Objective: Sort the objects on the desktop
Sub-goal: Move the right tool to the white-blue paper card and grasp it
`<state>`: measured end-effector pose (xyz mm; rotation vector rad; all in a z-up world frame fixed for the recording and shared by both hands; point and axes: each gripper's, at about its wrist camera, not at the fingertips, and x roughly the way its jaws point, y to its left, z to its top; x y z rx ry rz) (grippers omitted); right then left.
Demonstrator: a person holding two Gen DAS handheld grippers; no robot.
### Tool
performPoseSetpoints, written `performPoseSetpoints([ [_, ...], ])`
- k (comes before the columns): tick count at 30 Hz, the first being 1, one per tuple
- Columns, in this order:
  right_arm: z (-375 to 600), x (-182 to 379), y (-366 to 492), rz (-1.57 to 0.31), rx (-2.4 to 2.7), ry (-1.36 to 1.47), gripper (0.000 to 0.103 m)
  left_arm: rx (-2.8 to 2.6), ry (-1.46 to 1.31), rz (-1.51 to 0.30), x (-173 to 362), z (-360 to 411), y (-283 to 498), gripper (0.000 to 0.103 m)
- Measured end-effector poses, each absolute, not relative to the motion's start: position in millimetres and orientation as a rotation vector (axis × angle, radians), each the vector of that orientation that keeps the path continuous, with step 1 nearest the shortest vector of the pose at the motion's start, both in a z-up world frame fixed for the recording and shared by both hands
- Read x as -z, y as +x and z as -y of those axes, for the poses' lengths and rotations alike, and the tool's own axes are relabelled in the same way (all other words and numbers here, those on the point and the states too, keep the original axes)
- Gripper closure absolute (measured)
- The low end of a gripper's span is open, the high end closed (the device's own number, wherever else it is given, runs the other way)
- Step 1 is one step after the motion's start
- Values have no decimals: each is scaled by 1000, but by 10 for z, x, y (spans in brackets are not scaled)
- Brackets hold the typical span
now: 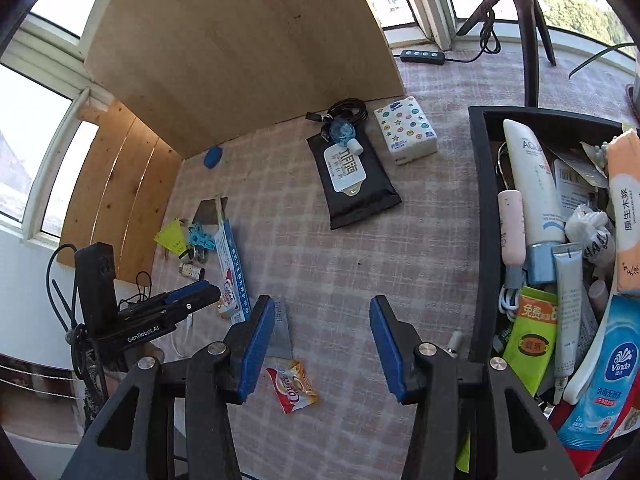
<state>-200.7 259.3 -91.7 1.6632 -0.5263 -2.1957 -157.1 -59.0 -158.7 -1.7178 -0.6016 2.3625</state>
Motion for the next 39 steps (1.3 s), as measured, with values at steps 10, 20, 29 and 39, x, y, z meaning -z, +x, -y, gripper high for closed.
performPoseSetpoints([
  [10, -1428, 1283, -2578, 345, 2027, 1712, 58, -2357, -1721, 864, 1871, 1214, -1695, 43],
  [20, -613, 1791, -2739, 75, 2001, 1820, 57, -2445, -1627, 976, 1657, 1681, -1356, 43],
  [29, -126, 1829, -2737, -179, 2032, 1835, 52, -2519, -1562, 1074, 1519, 2106, -744, 43],
  [39, 171, 2048, -2758, -376, 1967, 1924, 48, -2567, -1480, 1149, 1456, 2290, -304, 43],
])
